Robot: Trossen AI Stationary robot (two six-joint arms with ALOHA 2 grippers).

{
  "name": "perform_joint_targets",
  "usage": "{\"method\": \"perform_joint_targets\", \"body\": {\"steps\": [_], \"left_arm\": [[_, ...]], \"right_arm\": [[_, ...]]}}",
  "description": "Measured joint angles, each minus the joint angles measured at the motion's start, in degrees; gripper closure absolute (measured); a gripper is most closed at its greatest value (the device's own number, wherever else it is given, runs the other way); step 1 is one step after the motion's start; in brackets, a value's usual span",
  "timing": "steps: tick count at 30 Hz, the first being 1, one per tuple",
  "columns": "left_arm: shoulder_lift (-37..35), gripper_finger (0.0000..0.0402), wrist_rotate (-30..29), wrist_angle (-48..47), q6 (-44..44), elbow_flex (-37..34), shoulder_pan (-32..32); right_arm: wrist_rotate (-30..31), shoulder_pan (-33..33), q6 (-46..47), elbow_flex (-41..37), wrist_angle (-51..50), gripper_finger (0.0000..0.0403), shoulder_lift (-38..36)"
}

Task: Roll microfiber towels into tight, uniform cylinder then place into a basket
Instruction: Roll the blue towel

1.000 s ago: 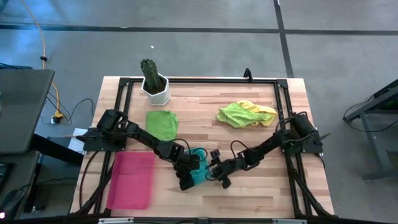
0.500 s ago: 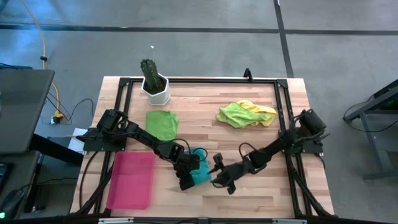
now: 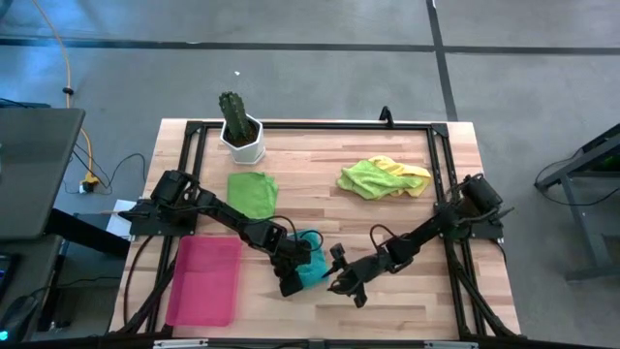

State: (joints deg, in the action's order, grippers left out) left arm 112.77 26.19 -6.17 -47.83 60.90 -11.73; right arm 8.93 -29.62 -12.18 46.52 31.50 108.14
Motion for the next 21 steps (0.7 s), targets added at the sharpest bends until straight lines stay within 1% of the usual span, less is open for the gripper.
{"method": "perform_joint_targets", "body": {"steps": [4, 11, 16, 21], "left_arm": [[0.0, 0.0385, 0.0, 0.0, -0.1, 0.0, 0.0], [0.0, 0.0385, 0.0, 0.0, -0.2, 0.0, 0.0], [0.0, 0.0385, 0.0, 0.0, -0.2, 0.0, 0.0], [0.0, 0.0385, 0.0, 0.0, -0.2, 0.0, 0.0]], "right_arm": [[-0.6, 1.1, 0.2, 0.0, 1.4, 0.0223, 1.9], [-0.4, 3.4, 0.3, 0.0, 0.9, 0.0223, 2.2], [-1.6, 3.9, 1.4, 0.0, 0.5, 0.0223, 2.8], [-2.2, 3.9, 1.9, 0.0, 0.8, 0.0223, 5.3]]}}
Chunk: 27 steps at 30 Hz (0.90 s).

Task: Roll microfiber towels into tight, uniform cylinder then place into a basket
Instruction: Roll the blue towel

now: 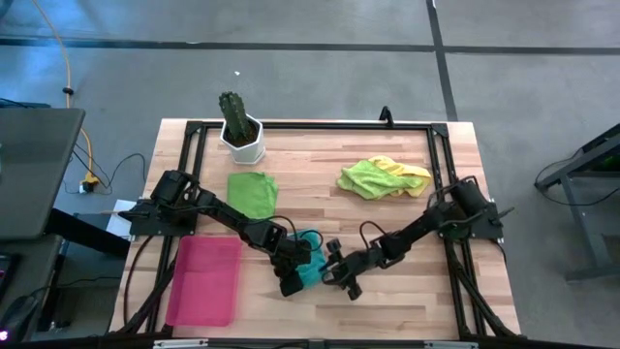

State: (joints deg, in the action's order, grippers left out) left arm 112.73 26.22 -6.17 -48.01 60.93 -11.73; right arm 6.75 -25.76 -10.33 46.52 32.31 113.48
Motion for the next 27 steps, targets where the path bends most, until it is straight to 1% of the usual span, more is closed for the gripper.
{"method": "perform_joint_targets", "body": {"steps": [6, 10, 17, 20, 24, 27], "left_arm": [[0.0, 0.0385, 0.0, 0.0, 0.0, 0.0, 0.0], [0.0, 0.0384, 0.0, 0.0, 0.0, 0.0, 0.0], [0.0, 0.0384, 1.4, 0.0, 0.0, 0.0, 0.0], [0.0, 0.0384, 1.4, 0.0, 0.1, 0.0, 0.0], [0.0, 0.0384, 1.6, 0.0, 1.3, 0.0, 0.0], [0.0, 0.0384, 1.6, 0.0, 2.7, 0.0, 0.0]], "right_arm": [[0.4, 0.0, 2.4, 0.1, 2.9, 0.0226, 2.5], [0.4, 0.2, 4.4, 0.2, 2.7, 0.0242, 2.6], [0.4, 0.7, 8.6, 0.2, 1.2, 0.0306, 2.6], [-0.8, 0.8, 9.0, 0.2, 0.8, 0.0337, 2.6], [-0.8, 0.8, 9.1, 0.2, 0.7, 0.0386, 2.6], [-0.9, 0.7, 9.2, 0.2, 0.7, 0.0395, 2.7]]}}
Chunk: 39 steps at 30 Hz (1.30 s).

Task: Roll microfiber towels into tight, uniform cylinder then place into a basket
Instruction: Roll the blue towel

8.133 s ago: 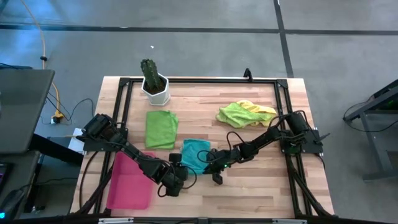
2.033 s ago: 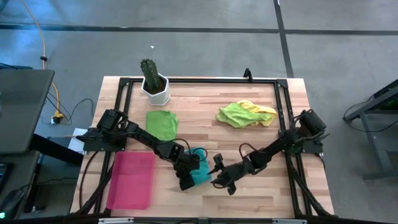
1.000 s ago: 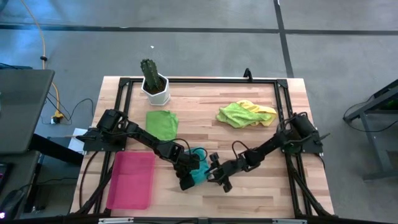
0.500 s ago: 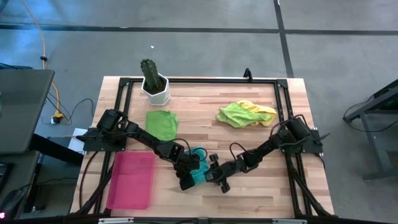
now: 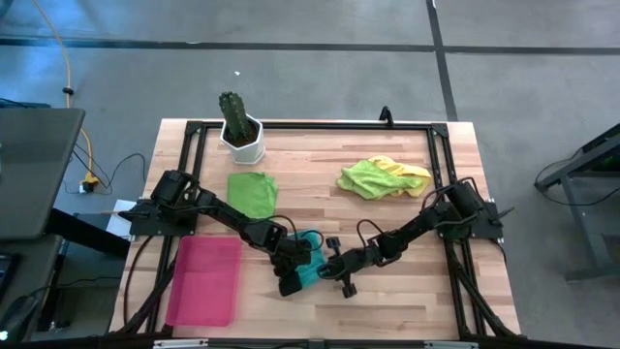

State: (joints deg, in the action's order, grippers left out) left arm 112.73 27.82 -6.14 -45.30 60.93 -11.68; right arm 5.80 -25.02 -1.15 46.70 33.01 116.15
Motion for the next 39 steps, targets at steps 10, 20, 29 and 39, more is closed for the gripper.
{"method": "perform_joint_targets", "body": {"steps": [10, 20, 29, 39], "left_arm": [[0.0, 0.0315, 0.5, 0.2, 4.0, 0.1, -0.1], [-2.7, 0.025, 0.3, -2.4, 11.4, 2.1, -0.1], [-8.6, 0.025, -10.8, -4.4, 20.7, 2.9, -2.5], [-9.2, 0.025, -36.7, -8.7, 30.8, 2.9, -11.9]], "right_arm": [[-0.7, -0.1, 1.4, -0.1, 0.0, 0.0399, 0.0], [-1.3, -0.1, 6.4, -0.1, -0.3, 0.04, 0.0], [-6.8, 1.1, 26.8, -0.1, -0.9, 0.04, 0.0], [-12.3, 3.8, 41.5, 0.0, -0.4, 0.04, -0.4]]}}
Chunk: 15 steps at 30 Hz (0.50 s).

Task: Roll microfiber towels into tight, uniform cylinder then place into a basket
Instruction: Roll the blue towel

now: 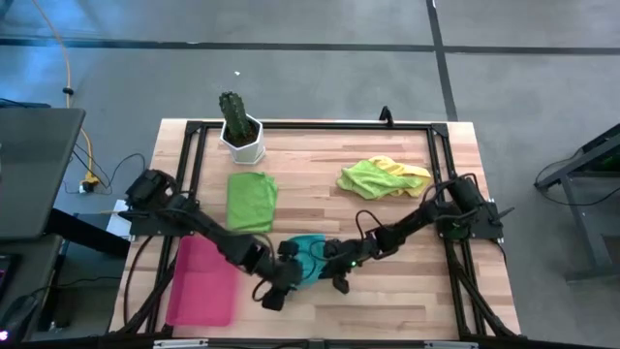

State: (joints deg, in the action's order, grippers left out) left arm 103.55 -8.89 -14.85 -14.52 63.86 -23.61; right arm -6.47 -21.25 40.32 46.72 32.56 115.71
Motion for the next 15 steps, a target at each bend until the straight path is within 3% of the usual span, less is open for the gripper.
{"method": "perform_joint_targets", "body": {"steps": [7, 15], "left_arm": [[0.0, 0.025, -15.1, -1.2, -2.8, 0.0, -6.4], [1.6, 0.025, -17.3, -4.7, -10.4, 0.0, -7.6]], "right_arm": [[-1.2, 1.8, 7.4, 0.1, 0.9, 0.04, -0.2], [-2.1, 1.7, 8.6, 0.1, 1.1, 0.04, -0.2]]}}
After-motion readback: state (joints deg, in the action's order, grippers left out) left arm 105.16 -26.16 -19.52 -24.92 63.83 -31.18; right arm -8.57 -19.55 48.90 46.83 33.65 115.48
